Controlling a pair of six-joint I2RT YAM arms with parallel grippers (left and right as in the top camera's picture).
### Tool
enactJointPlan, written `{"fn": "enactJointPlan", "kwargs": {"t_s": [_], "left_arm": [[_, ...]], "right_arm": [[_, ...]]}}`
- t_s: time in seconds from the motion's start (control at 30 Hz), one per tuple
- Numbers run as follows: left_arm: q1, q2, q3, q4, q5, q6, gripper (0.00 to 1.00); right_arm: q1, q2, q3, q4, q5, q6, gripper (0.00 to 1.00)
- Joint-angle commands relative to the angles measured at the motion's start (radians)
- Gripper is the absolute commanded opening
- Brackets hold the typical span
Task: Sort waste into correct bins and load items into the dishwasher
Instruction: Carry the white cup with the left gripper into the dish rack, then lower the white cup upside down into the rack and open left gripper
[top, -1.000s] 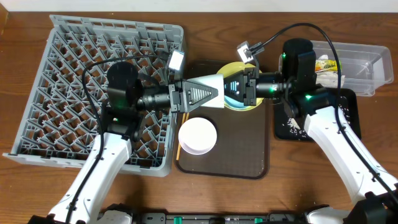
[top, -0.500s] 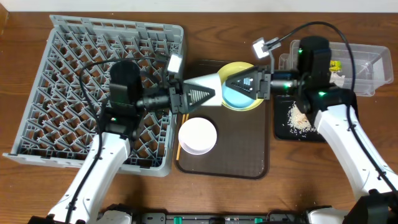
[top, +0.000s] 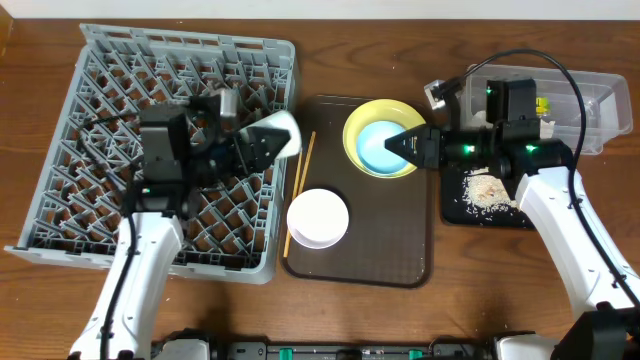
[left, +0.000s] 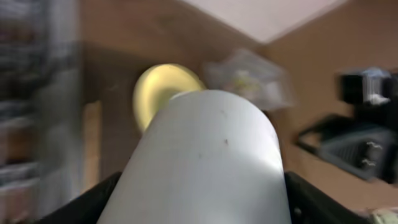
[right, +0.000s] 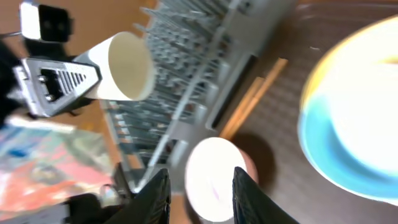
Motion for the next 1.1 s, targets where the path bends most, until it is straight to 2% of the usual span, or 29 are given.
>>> {"fn": "enactJointPlan", "kwargs": {"t_s": [0.0, 0.2, 0.27, 0.43, 0.53, 0.7, 0.73, 0.83, 0.9, 0.97, 1.07], "left_arm": [[0.044, -0.067, 0.045, -0.130, -0.237, 0.100, 0.06], [0.122, -0.152, 0.122, -0.504, -0.647, 0.108, 0.06], [0.143, -0.159, 0.122, -0.571, -0.724, 0.108, 0.07], [0.183, -0.124, 0.122, -0.697, -0.756, 0.108, 0.07], [0.192, -0.077, 0.121, -0.735, -0.761, 0.107, 0.07], [0.191, 0.027, 0.112, -0.739, -0.763, 0.107, 0.08], [0.191, 0.047, 0.112, -0.739, -0.763, 0.108, 0.10], [0.191, 0.098, 0.112, -0.738, -0.763, 0.108, 0.33], [0.191, 0.129, 0.112, -0.736, -0.767, 0.108, 0.41], [0.191, 0.163, 0.112, -0.734, -0.778, 0.108, 0.55], [0.191, 0.170, 0.112, -0.734, -0.778, 0.108, 0.55]], "right_arm": [[-0.001, -0.001, 0.007, -0.040, 0.154, -0.081, 0.30], [-0.001, -0.032, 0.021, -0.189, 0.331, -0.153, 0.28], [0.000, -0.045, 0.042, -0.254, 0.415, -0.178, 0.29], [0.000, -0.077, 0.086, -0.368, 0.516, -0.226, 0.42], [-0.001, -0.102, 0.087, -0.368, 0.508, -0.226, 0.42], [0.000, -0.106, 0.086, -0.372, 0.508, -0.226, 0.47], [0.000, -0.106, 0.086, -0.373, 0.508, -0.226, 0.47], [0.000, -0.106, 0.086, -0.374, 0.508, -0.225, 0.48], [0.000, -0.106, 0.086, -0.377, 0.509, -0.225, 0.48], [0.000, -0.106, 0.086, -0.380, 0.509, -0.225, 0.48], [0.000, -0.106, 0.086, -0.381, 0.509, -0.225, 0.48]]}}
